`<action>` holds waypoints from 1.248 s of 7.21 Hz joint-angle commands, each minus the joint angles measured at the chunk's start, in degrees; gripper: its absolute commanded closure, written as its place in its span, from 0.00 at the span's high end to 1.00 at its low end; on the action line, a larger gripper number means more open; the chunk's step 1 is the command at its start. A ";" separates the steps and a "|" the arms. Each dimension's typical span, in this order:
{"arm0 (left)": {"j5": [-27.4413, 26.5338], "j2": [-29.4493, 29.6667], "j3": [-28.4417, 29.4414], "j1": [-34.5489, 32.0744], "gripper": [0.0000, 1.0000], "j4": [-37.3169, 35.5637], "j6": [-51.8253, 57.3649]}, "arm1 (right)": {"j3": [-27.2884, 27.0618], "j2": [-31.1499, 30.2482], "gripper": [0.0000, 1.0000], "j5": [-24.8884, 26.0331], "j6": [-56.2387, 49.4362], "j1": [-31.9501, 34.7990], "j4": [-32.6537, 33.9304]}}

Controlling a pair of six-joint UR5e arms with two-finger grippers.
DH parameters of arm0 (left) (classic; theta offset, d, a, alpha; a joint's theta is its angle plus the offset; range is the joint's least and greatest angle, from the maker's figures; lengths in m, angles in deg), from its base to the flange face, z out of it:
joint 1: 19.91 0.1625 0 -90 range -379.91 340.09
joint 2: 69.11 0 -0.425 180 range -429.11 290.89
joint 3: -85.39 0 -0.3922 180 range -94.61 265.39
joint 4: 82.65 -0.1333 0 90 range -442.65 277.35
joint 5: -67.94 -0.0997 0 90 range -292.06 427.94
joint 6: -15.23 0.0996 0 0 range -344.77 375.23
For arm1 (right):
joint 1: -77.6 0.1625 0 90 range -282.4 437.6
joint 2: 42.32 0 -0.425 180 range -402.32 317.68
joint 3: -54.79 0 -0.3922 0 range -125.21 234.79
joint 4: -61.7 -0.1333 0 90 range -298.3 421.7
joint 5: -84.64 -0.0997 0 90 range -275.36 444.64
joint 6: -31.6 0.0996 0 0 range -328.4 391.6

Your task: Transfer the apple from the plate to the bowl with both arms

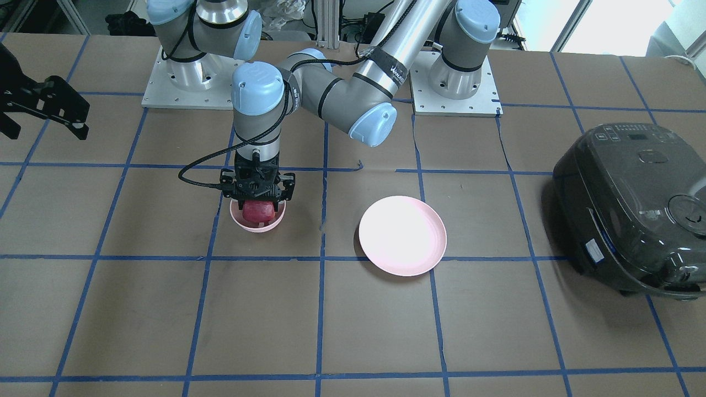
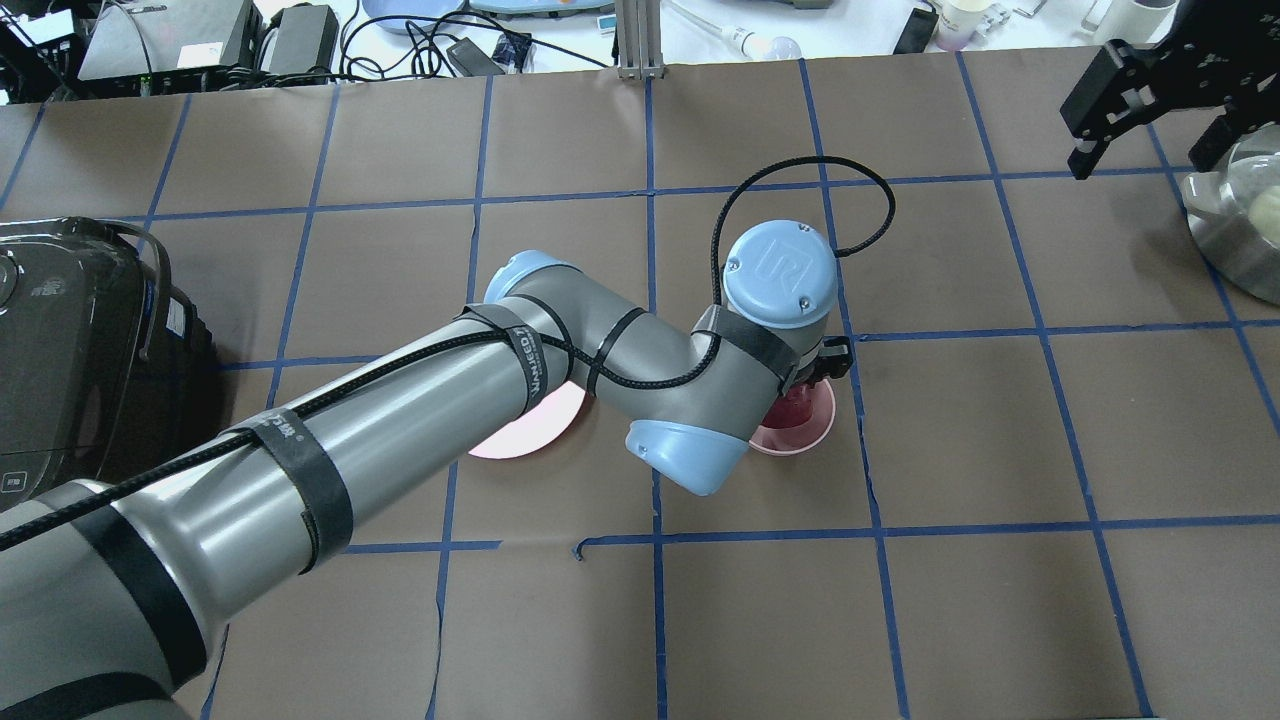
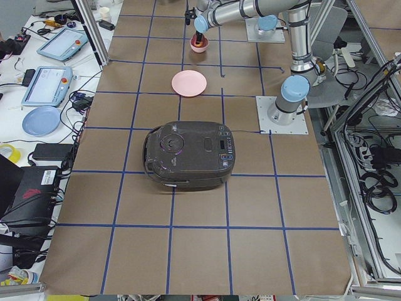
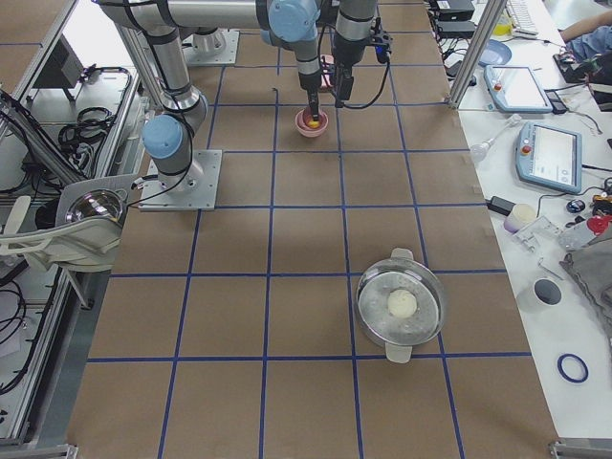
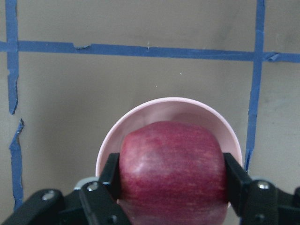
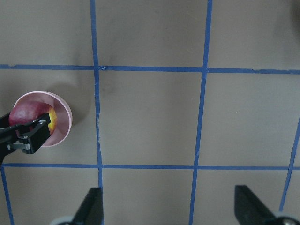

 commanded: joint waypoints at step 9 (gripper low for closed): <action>-0.35 -8.74 0.17 3.45 1.00 9.60 7.73 | -1.16 0.21 1.00 -0.08 2.01 2.10 1.77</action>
